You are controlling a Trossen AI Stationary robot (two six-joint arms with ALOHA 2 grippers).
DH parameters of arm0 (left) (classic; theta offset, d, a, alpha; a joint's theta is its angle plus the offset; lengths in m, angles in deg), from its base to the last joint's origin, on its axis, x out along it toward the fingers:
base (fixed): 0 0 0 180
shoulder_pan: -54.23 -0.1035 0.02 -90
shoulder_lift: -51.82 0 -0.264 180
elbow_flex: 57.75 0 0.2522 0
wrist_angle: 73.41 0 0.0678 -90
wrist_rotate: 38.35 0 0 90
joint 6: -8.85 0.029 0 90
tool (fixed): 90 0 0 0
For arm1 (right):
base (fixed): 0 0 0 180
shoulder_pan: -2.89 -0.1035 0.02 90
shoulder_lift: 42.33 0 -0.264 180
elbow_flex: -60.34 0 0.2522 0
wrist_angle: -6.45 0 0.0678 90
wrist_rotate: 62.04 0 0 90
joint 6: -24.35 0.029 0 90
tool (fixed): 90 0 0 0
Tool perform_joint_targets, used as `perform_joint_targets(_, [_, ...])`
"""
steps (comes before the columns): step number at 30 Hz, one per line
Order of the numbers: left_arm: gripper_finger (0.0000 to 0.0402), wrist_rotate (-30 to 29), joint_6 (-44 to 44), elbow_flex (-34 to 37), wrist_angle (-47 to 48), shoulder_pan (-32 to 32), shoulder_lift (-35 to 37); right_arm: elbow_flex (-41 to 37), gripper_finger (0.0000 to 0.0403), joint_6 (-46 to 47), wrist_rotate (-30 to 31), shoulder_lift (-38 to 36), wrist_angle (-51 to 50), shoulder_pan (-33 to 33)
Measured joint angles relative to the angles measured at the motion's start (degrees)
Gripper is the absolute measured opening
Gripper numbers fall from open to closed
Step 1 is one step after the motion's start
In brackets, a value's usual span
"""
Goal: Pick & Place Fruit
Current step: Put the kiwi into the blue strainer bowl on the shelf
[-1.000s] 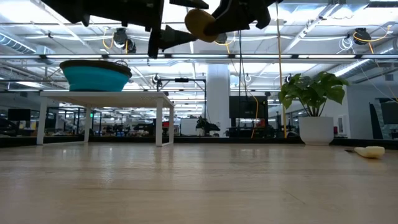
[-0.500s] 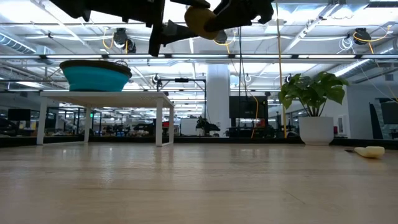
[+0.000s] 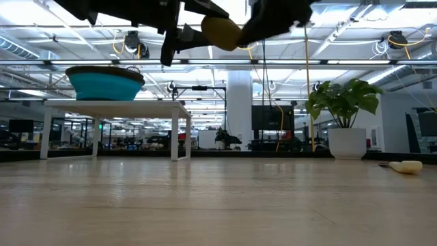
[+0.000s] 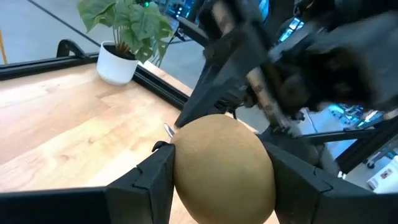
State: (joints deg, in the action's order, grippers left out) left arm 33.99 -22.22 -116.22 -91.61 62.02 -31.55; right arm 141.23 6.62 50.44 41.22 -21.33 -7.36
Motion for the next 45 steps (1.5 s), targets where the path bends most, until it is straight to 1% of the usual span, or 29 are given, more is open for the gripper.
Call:
perform_joint_targets(5, [0.0194, -0.13, -0.08, 0.00, 0.35, 0.00, 0.09, -0.02, 0.0282, 6.19, 0.03, 0.04, -9.74, 0.01])
perform_joint_targets(8, [0.0193, -0.92, 1.27, 0.02, 0.15, 0.00, 1.37, -0.02, 0.0286, 8.99, -0.13, 0.04, -15.26, 0.03])
perform_joint_targets(10, [0.0197, -2.03, 2.74, 0.00, 0.70, -0.04, 2.65, -0.02, 0.0280, 10.56, -0.22, 0.04, -17.66, 0.05])
perform_joint_targets(13, [0.0200, -3.92, 5.90, 0.00, 0.60, -0.04, 4.61, -0.02, 0.0259, 11.96, -0.62, 0.04, -20.37, 0.03])
perform_joint_targets(15, [0.0200, -5.18, 8.04, 0.00, 0.56, -0.04, 6.13, -0.02, 0.0238, 12.61, -2.09, 0.04, -21.46, 0.09])
perform_joint_targets(18, [0.0201, -7.41, 11.49, -0.02, 0.93, -0.04, 8.13, -0.02, 0.0200, 12.69, -4.52, 0.04, -22.91, 0.53])
perform_joint_targets(20, [0.0201, -8.74, 13.95, -0.02, 1.54, -0.04, 9.75, -0.02, 0.0169, 12.52, -4.83, 0.04, -23.18, 0.77])
perform_joint_targets(23, [0.0201, -11.73, 16.35, -0.02, 4.99, -0.04, 12.79, -0.02, 0.0120, 12.06, -5.33, 0.04, -24.21, 0.85])
perform_joint_targets(29, [0.0202, -18.50, 20.84, -0.04, 14.12, -0.04, 19.26, -0.04, 0.0020, 11.13, -11.07, -0.33, -24.19, 2.15])
perform_joint_targets(30, [0.0202, -19.86, 21.64, -0.04, 15.71, -0.04, 20.33, -0.04, 0.0010, 11.08, -11.89, -0.34, -24.26, 2.50])
perform_joint_targets(31, [0.0202, -21.02, 22.31, -0.04, 16.68, -0.05, 21.25, -0.07, 0.0006, 11.01, -12.70, -0.49, -24.27, 2.82])
perform_joint_targets(35, [0.0202, -26.90, 25.37, -0.04, 21.37, -0.15, 25.38, -0.07, 0.0011, 11.04, -15.31, -0.95, -22.64, 4.27])
perform_joint_targets(38, [0.0202, -31.88, 27.97, -0.04, 24.70, -0.15, 28.15, -0.13, 0.0003, 10.96, -15.56, -2.21, -21.47, 5.18])
perform_joint_targets(43, [0.0202, -38.83, 30.06, -0.04, 30.44, -0.22, 32.52, -0.10, 0.0001, 10.62, -21.34, -5.37, -18.66, 7.37])
perform_joint_targets(45, [0.0202, -40.36, 29.88, -0.07, 32.96, -0.51, 34.06, -0.09, 0.0001, 10.60, -22.85, -7.06, -18.40, 8.19])
